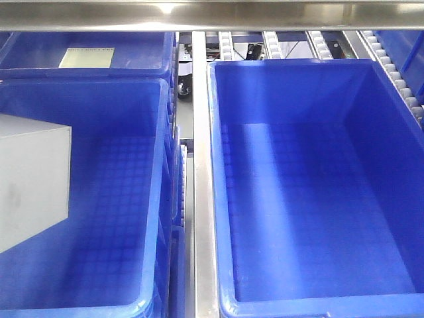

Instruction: Sort gray base to blue bin

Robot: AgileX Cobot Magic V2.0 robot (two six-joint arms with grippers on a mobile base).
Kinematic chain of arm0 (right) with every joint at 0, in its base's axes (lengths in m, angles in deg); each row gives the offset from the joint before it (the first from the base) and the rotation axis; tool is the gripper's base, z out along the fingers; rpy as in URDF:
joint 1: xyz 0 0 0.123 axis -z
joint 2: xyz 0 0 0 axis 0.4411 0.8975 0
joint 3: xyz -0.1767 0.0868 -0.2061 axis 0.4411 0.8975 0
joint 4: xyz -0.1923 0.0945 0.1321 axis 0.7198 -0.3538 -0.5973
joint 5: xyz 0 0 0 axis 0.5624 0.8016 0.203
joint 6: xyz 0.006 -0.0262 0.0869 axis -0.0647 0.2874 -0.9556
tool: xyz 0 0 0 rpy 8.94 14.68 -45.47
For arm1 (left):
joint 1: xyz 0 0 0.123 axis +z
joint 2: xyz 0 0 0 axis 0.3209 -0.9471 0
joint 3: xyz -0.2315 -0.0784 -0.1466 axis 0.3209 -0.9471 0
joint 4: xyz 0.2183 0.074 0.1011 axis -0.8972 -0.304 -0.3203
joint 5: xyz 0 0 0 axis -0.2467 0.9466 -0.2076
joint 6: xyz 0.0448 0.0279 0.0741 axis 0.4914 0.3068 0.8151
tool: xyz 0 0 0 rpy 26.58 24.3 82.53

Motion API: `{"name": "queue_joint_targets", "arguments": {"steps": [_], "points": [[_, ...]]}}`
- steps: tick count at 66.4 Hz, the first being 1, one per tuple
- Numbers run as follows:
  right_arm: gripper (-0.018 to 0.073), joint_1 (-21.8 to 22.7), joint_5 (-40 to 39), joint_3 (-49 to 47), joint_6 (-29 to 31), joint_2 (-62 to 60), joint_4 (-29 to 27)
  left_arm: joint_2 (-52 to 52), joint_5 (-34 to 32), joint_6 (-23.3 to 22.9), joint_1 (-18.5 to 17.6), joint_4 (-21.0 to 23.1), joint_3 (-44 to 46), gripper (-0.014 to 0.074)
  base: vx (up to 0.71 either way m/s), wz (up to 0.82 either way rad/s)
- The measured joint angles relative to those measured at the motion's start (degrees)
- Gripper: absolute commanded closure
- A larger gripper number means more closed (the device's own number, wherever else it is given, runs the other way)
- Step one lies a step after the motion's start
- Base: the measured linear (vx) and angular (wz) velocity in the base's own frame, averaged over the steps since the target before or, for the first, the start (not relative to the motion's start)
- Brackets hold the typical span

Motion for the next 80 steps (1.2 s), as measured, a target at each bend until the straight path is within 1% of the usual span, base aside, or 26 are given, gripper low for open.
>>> {"name": "queue_joint_targets", "arguments": {"steps": [6, 15, 20, 26, 31, 40, 45, 50, 53, 64, 70, 80], "points": [[0.0564, 0.00, 0.00, 0.00, 0.00, 0.00, 0.00, -1.26, 0.06, -0.94, 0.00, 0.00, 0.00, 0.0603, 0.00, 0.00], [0.0564, 0.00, 0.00, 0.00, 0.00, 0.00, 0.00, -5.05, 0.63, -1.18, -0.16, 0.00, 0.92, 0.0603, 0.00, 0.00], [0.0564, 0.00, 0.00, 0.00, 0.00, 0.00, 0.00, -7.95, 0.63, -1.18, -1.27, -0.07, 2.59, 0.0603, 0.00, 0.00], [0.0564, 0.00, 0.00, 0.00, 0.00, 0.00, 0.00, -12.30, 0.45, -1.18, -3.23, -1.19, 4.99, 0.0603, 0.00, 0.00], [0.0564, 0.00, 0.00, 0.00, 0.00, 0.00, 0.00, -17.23, 0.12, -1.18, -5.45, -2.36, 6.82, 0.0603, 0.00, 0.00], [0.0564, 0.00, 0.00, 0.00, 0.00, 0.00, 0.00, -26.43, -0.61, -1.18, -11.09, -2.80, 10.28, 0.0603, 0.00, 0.00], [0.0564, 0.00, 0.00, 0.00, 0.00, 0.00, 0.00, -32.14, -2.24, -1.18, -15.51, -2.91, 12.69, 0.0603, 0.00, 0.00], [0.0564, 0.00, -0.05, 0.00, 0.00, 0.00, 0.00, -37.28, -4.02, -1.18, -18.94, -2.92, 15.26, 0.0603, 0.00, 0.00], [0.0564, 0.00, -0.05, 0.00, 0.00, 0.00, 0.00, -40.53, -5.34, -1.18, -21.61, -2.92, 17.07, 0.0603, 0.00, 0.00], [0.0564, 0.00, -0.05, 0.00, 0.00, 0.00, 0.00, -52.53, -8.72, -1.18, -28.73, -2.92, 24.82, 0.0603, 0.00, 0.00], [0.0564, 0.00, -0.05, 0.00, 0.00, 0.00, 0.00, -59.01, -9.49, -1.58, -31.20, -2.92, 30.21, 0.0603, 0.00, 0.00], [0.0564, 0.00, -0.11, 0.00, 0.00, 0.00, 0.00, -70.22, -8.39, -3.97, -33.79, -2.92, 40.09, 0.0603, 0.00, 0.00]]}}
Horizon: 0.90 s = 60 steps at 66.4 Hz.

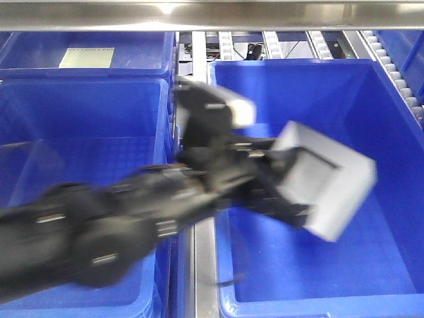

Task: Sort gray base to blue bin
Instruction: 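Swing the left arm over the farther blue bin and lower the block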

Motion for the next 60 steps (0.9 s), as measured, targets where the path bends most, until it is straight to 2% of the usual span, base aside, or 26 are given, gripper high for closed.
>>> {"name": "queue_joint_targets", "arguments": {"steps": [9, 18, 26, 44, 60], "points": [[0.0564, 0.00, 0.00, 0.00, 0.00, 0.00, 0.00, -9.54, 7.26, -0.57, -0.85, 0.00, 9.62, 0.0603, 0.00, 0.00], [0.0564, 0.00, -0.06, 0.00, 0.00, 0.00, 0.00, -18.96, 18.82, -0.67, -0.92, -0.11, 19.87, 0.0603, 0.00, 0.00], [0.0564, 0.00, -0.06, 0.00, 0.00, 0.00, 0.00, -25.53, 24.60, -0.67, -0.92, -0.27, 26.18, 0.0603, 0.00, 0.00], [0.0564, 0.00, -0.06, 0.00, 0.00, 0.00, 0.00, -31.81, 27.08, -0.67, -0.92, -0.38, 30.00, 0.0565, 0.00, 0.00], [0.0564, 0.00, -0.06, 0.00, 0.00, 0.00, 0.00, -32.34, 28.97, -0.67, -0.92, -0.64, 30.06, 0.0419, 0.00, 0.00]]}}
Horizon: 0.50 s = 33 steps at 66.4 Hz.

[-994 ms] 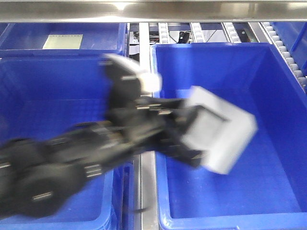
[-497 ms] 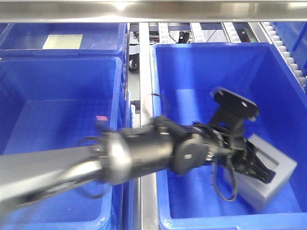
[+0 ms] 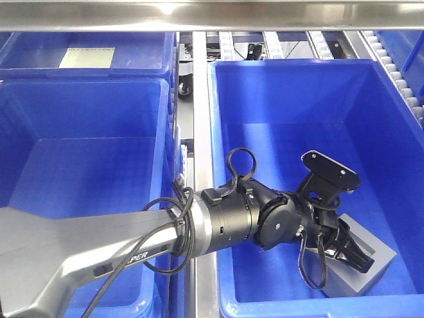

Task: Sort gray base to blue bin
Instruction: 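Swing the left arm over the farther blue bin and lower the block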

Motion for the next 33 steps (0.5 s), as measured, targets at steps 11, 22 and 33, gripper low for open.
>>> {"name": "queue_joint_targets", "arguments": {"steps": [11, 22, 33], "points": [[0.0564, 0.00, 0.00, 0.00, 0.00, 0.00, 0.00, 0.00, 1.09, 0.00, 0.00, -0.04, 0.06, 0.0326, 0.00, 0.00], [0.0564, 0.00, 0.00, 0.00, 0.00, 0.00, 0.00, 0.06, 1.34, 0.00, -0.02, -0.04, 0.38, 0.0295, 0.00, 0.00], [0.0564, 0.00, 0.00, 0.00, 0.00, 0.00, 0.00, 0.17, 1.39, 0.00, -0.02, -0.04, 0.44, 0.0269, 0.00, 0.00]]}}
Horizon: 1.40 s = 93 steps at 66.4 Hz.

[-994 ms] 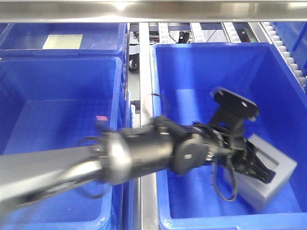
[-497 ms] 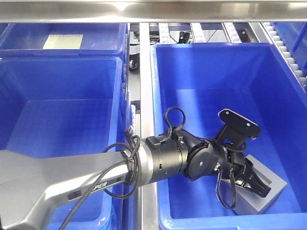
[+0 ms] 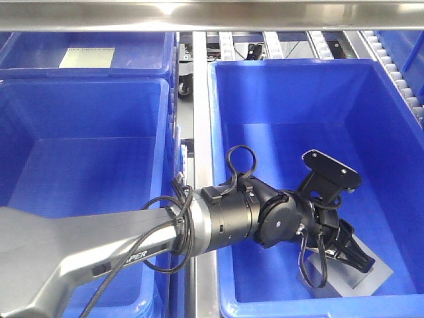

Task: Sort gray base to blue bin
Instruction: 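Swing the left arm over the farther blue bin and lower the block, then open the left gripper to release the block and withdraw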

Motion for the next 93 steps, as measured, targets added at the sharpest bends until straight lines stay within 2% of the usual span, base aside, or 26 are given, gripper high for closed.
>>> {"name": "queue_joint_targets", "arguments": {"steps": [4, 8, 11, 18, 27, 39, 45, 56, 72, 83, 93], "points": [[0.0564, 0.00, 0.00, 0.00, 0.00, 0.00, 0.00, 0.20, 0.23, 0.00, 0.00, 0.00, 0.00, 0.0278, 0.00, 0.00], [0.0564, 0.00, 0.00, 0.00, 0.00, 0.00, 0.00, 0.87, 1.25, 0.00, 0.00, 0.00, 0.00, 0.0325, 0.00, 0.00], [0.0564, 0.00, 0.00, 0.00, 0.00, 0.00, 0.00, 1.50, 2.62, 0.00, 0.00, 0.00, 0.00, 0.0389, 0.00, 0.00], [0.0564, 0.00, 0.00, 0.00, 0.00, 0.00, 0.00, 3.55, 6.40, 1.51, -0.05, -1.41, 0.00, 0.0607, 0.00, 0.00], [0.0564, 0.00, 0.00, 0.00, 0.00, 0.00, 0.00, 6.55, 10.03, 2.36, -0.07, -3.28, 0.00, 0.0603, 0.00, 0.00], [0.0564, 0.00, 0.00, 0.00, 0.00, 0.00, 0.00, 11.28, 10.45, 2.43, -0.07, -4.04, 0.00, 0.0603, 0.00, 0.00], [0.0564, 0.00, 0.00, 0.00, 0.00, 0.00, 0.00, 13.87, 10.95, 2.67, -0.07, -6.33, 0.00, 0.0603, 0.00, 0.00], [0.0564, 0.00, 0.00, 0.00, 0.00, 0.00, 0.00, 17.51, 16.25, 2.77, -0.07, -11.79, 0.00, 0.0603, 0.00, 0.00], [0.0564, 0.00, 0.00, 0.00, 0.00, 0.00, 0.00, 20.90, 23.12, 2.80, -0.07, -12.65, -0.32, 0.0603, 0.00, 0.00], [0.0564, 0.00, 0.00, 0.00, 0.00, 0.00, 0.00, 26.22, 23.12, 2.80, -0.07, -12.70, -6.25, 0.0603, 0.00, 0.00], [0.0564, 0.00, 0.00, 0.00, 0.00, 0.00, 0.00, 32.94, 20.82, 1.07, -0.07, -12.80, -15.74, 0.0603, 0.00, 0.00]]}}
